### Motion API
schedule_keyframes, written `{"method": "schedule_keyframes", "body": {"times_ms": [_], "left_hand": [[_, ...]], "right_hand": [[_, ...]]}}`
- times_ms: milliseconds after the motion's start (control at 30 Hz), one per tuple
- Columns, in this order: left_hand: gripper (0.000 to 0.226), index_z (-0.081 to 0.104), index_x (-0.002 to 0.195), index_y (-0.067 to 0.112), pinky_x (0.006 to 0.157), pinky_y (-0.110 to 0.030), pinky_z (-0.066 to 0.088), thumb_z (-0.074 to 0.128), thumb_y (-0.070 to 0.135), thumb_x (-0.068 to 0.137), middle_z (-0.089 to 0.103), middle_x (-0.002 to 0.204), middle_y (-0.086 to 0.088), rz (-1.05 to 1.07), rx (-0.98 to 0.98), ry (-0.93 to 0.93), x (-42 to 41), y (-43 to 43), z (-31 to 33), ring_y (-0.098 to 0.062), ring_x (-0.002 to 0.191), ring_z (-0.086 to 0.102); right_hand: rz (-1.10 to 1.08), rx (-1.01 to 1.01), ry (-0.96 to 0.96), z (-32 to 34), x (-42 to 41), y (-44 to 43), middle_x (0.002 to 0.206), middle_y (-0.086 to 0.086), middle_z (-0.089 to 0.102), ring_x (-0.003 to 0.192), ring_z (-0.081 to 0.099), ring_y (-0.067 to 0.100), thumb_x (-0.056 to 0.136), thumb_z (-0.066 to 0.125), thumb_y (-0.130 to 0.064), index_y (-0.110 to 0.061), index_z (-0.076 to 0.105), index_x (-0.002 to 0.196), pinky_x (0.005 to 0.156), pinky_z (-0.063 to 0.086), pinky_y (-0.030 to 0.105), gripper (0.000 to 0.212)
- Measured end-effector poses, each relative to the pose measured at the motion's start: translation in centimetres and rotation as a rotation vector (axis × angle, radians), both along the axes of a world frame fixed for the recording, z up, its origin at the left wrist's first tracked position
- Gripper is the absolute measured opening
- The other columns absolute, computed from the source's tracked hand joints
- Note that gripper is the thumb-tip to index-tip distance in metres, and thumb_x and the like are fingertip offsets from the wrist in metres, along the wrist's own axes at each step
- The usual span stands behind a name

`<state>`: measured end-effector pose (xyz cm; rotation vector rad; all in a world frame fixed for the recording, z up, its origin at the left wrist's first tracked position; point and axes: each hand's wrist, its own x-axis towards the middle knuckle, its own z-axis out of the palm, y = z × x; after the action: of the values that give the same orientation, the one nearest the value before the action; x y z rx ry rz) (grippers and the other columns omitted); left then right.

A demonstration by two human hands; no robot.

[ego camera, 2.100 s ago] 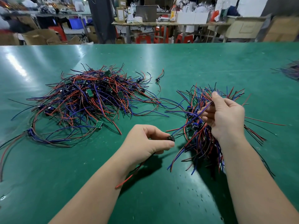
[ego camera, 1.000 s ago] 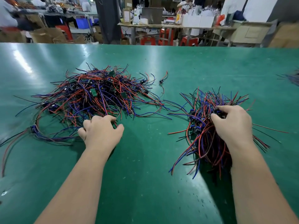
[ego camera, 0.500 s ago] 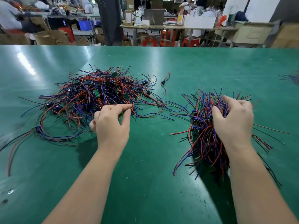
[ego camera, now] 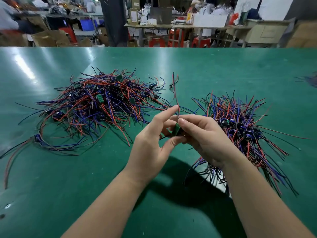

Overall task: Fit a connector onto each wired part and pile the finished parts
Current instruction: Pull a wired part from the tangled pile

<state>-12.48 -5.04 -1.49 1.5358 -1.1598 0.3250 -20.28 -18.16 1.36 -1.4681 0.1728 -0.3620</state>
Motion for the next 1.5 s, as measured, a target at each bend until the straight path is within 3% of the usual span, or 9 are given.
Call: {"method": "schedule_keyframes", "body": {"times_ms": [233, 367, 567, 667, 867, 1000, 1100, 1233, 1500], "left_hand": [[0.052, 0.053, 0.124, 0.02, 0.089, -0.04, 0.044, 0.073, 0.038, 0.079, 0.057, 0.105, 0.011, 0.232, -0.033, -0.103, 0.3, 0.2, 0.4, -0.011, 0.097, 0.052], [0.04, 0.058, 0.099, 0.012, 0.081, -0.032, 0.046, 0.069, 0.045, 0.079, 0.054, 0.093, 0.007, 0.265, -0.012, 0.012, 0.5, 0.1, 0.4, -0.012, 0.087, 0.054], [0.031, 0.065, 0.096, 0.017, 0.082, -0.041, 0.049, 0.057, 0.045, 0.086, 0.057, 0.091, 0.015, 0.182, 0.125, 0.037, 0.2, 0.0, 0.4, -0.012, 0.089, 0.057], [0.017, 0.064, 0.086, 0.029, 0.077, -0.031, 0.046, 0.056, 0.044, 0.088, 0.057, 0.077, 0.021, 0.17, 0.094, 0.051, 0.1, 0.0, 0.4, -0.008, 0.081, 0.056], [0.03, 0.067, 0.06, 0.016, 0.057, -0.017, 0.048, 0.061, 0.039, 0.078, 0.059, 0.052, 0.004, -0.367, -0.02, 0.898, -0.3, -0.4, 1.8, -0.007, 0.049, 0.055], [0.045, 0.071, 0.064, 0.019, 0.057, -0.026, 0.056, 0.047, 0.054, 0.079, 0.07, 0.071, -0.001, -0.651, 0.089, 1.338, 0.2, -0.1, 2.0, -0.013, 0.06, 0.067], [0.045, 0.073, 0.08, 0.019, 0.057, -0.027, 0.057, 0.043, 0.053, 0.081, 0.074, 0.092, -0.005, -0.739, 0.155, 1.387, 0.5, 0.2, 1.9, -0.016, 0.079, 0.072], [0.033, 0.061, 0.1, 0.015, 0.066, -0.029, 0.059, 0.049, 0.04, 0.081, 0.073, 0.08, -0.001, -0.738, 0.12, 1.402, 0.1, 0.0, 1.6, -0.015, 0.075, 0.072], [0.032, 0.071, 0.083, 0.007, 0.06, -0.028, 0.059, 0.052, 0.033, 0.081, 0.056, 0.061, 0.002, -0.69, 0.026, 1.405, -0.1, -0.4, 1.3, -0.008, 0.048, 0.057]], "right_hand": [[-0.027, 0.241, -0.063, 0.3, 0.0, -0.1, 0.066, 0.0, 0.064, 0.056, 0.059, 0.01, 0.07, 0.065, -0.014, -0.009, 0.069, 0.084, 0.051, 0.044, 0.018, 0.015], [-0.058, 0.284, -0.075, 0.2, 0.0, -0.2, 0.068, 0.0, 0.064, 0.058, 0.066, 0.014, 0.072, 0.065, -0.014, -0.013, 0.069, 0.08, 0.05, 0.044, 0.02, 0.01], [-0.058, 0.293, -0.061, 0.1, 0.1, 0.1, 0.07, 0.003, 0.067, 0.058, 0.063, 0.012, 0.072, 0.066, -0.016, -0.013, 0.069, 0.081, 0.052, 0.048, 0.02, 0.01], [-0.102, 0.253, -0.058, 0.0, 0.2, 0.2, 0.071, 0.002, 0.069, 0.057, 0.062, 0.011, 0.071, 0.066, -0.016, -0.014, 0.071, 0.078, 0.05, 0.044, 0.017, 0.009], [-0.118, 0.307, -0.092, 0.2, 0.3, 0.3, 0.071, 0.002, 0.07, 0.06, 0.062, 0.009, 0.07, 0.066, -0.015, -0.014, 0.076, 0.077, 0.052, 0.046, 0.016, 0.013], [-0.131, 0.357, -0.099, 0.3, 0.3, 0.2, 0.066, 0.001, 0.068, 0.056, 0.061, 0.007, 0.07, 0.064, -0.013, -0.01, 0.072, 0.083, 0.052, 0.048, 0.015, 0.015], [-0.175, 0.345, -0.115, 0.5, 0.3, 0.0, 0.067, 0.004, 0.069, 0.055, 0.062, 0.01, 0.069, 0.065, -0.012, -0.007, 0.07, 0.083, 0.052, 0.048, 0.016, 0.016], [-0.202, 0.317, -0.121, 0.4, 0.3, 0.1, 0.068, 0.004, 0.07, 0.057, 0.063, 0.01, 0.068, 0.066, -0.012, -0.01, 0.072, 0.078, 0.055, 0.048, 0.016, 0.011], [-0.231, 0.28, -0.14, 0.3, 0.4, 0.1, 0.068, 0.003, 0.07, 0.057, 0.062, 0.01, 0.069, 0.066, -0.013, -0.008, 0.069, 0.083, 0.055, 0.047, 0.016, 0.016]]}}
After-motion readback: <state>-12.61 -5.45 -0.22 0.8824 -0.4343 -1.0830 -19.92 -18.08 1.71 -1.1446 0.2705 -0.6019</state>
